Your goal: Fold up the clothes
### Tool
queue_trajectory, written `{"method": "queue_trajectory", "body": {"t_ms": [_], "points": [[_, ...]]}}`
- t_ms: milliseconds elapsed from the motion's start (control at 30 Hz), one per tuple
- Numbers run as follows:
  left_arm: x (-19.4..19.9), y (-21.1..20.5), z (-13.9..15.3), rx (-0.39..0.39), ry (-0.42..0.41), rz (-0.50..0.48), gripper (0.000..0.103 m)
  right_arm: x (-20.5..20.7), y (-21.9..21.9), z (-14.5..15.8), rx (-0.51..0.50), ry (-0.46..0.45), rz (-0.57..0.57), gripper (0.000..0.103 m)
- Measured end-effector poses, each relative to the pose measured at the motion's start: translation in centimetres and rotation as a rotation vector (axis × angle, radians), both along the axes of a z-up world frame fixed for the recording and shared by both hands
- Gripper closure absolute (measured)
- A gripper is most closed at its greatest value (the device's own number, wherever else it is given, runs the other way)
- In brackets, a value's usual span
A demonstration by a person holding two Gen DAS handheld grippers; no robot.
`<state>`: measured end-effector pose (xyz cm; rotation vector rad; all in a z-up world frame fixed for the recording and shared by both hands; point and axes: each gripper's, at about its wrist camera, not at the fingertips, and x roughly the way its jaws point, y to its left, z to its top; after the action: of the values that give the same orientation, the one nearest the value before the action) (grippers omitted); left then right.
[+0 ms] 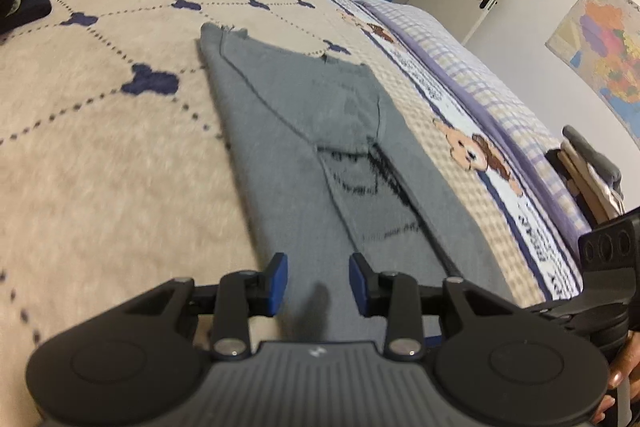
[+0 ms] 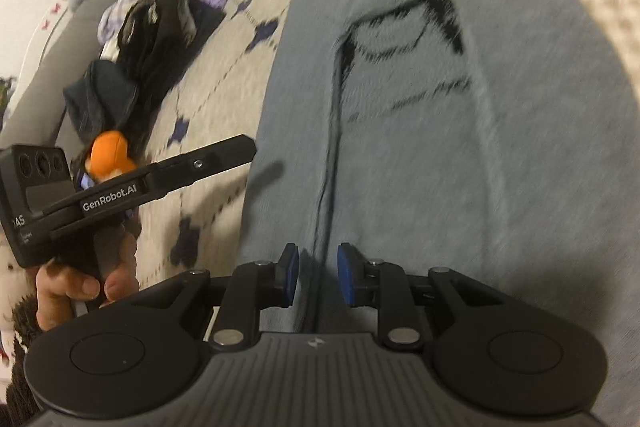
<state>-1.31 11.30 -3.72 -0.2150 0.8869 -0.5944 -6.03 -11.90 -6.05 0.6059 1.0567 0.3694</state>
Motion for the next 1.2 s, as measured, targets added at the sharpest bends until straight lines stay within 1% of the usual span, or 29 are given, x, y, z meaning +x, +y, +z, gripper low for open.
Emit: {"method": "queue_trajectory", "body": {"t_ms": [67, 100, 133, 167, 267, 300, 367, 467, 600, 633, 667, 733, 800, 833, 933, 967, 1000, 1067, 1133, 1200], "points": [[-0.7, 0.0, -0.3, 0.016, 0.009, -0.003, 0.069, -0.7, 0.6, -0.1, -0.014, -0.014, 0.011, 0.08], [-1.0, 0.0, -0.5, 0.019, 0.012, -0.005, 0.069, -0.9, 0.8, 0.0, -0.026, -0.021, 0.012, 0.089], [-1.3, 0.0, -0.5, 0.018, 0.016, -0.009, 0.07, -1.2, 0.9, 0.0, -0.036, -0.025, 0.012, 0.094], [-1.6, 0.1, -0.5, 0.012, 0.022, -0.012, 0.07, -1.5, 0.8, 0.1, -0.039, -0.028, 0.007, 0.096], [-2.7, 0.4, -0.6, -0.001, 0.041, -0.024, 0.069, -2.7, 0.5, 0.2, -0.027, -0.032, -0.017, 0.096], [-3.1, 0.5, -0.7, -0.003, 0.044, -0.029, 0.069, -3.1, 0.5, 0.1, -0.021, -0.023, -0.018, 0.093], [-4.1, 0.6, -1.2, -0.01, 0.052, -0.029, 0.069, -3.9, 0.5, -0.2, -0.007, -0.004, -0.019, 0.092], [-5.8, 0.8, -2.1, -0.033, 0.077, -0.011, 0.07, -5.3, 1.0, -0.5, 0.012, 0.004, -0.009, 0.091], [-8.5, 1.0, -2.4, -0.066, 0.083, -0.001, 0.07, -7.1, 1.5, -0.4, 0.032, -0.001, 0.023, 0.091], [-9.1, 1.0, -2.5, -0.072, 0.087, 0.001, 0.07, -7.4, 1.8, -0.4, 0.031, -0.003, 0.038, 0.091], [-9.6, 1.0, -2.5, -0.077, 0.091, 0.002, 0.07, -7.9, 2.0, -0.4, 0.022, -0.009, 0.051, 0.095], [-10.4, 1.2, -2.5, -0.086, 0.094, 0.006, 0.07, -8.9, 2.4, -0.3, -0.014, -0.035, 0.067, 0.096], [-11.1, 1.3, -2.6, -0.102, 0.103, 0.014, 0.07, -9.8, 2.2, 0.0, -0.028, -0.054, 0.055, 0.099], [-11.3, 1.4, -2.7, -0.112, 0.109, 0.02, 0.07, -10.1, 2.0, 0.1, -0.02, -0.056, 0.045, 0.102], [-12.1, 1.6, -2.9, -0.14, 0.12, 0.041, 0.07, -11.1, 1.2, 0.3, -0.012, -0.067, 0.029, 0.102], [-12.3, 1.7, -3.0, -0.147, 0.123, 0.047, 0.07, -11.3, 0.9, 0.4, -0.011, -0.067, 0.023, 0.102], [-12.6, 1.7, -3.0, -0.153, 0.124, 0.055, 0.07, -11.5, 0.7, 0.4, -0.006, -0.064, 0.016, 0.099], [-13.1, 1.7, -3.1, -0.158, 0.125, 0.062, 0.07, -11.9, 0.0, 0.7, 0.009, -0.072, -0.001, 0.098], [-13.7, 1.7, -3.0, -0.152, 0.122, 0.065, 0.07, -12.4, -0.9, 1.2, 0.015, -0.1, -0.031, 0.097], [-14.3, 1.8, -2.7, -0.142, 0.112, 0.067, 0.07, -12.9, -2.2, 1.8, 0.008, -0.142, -0.069, 0.093]]}}
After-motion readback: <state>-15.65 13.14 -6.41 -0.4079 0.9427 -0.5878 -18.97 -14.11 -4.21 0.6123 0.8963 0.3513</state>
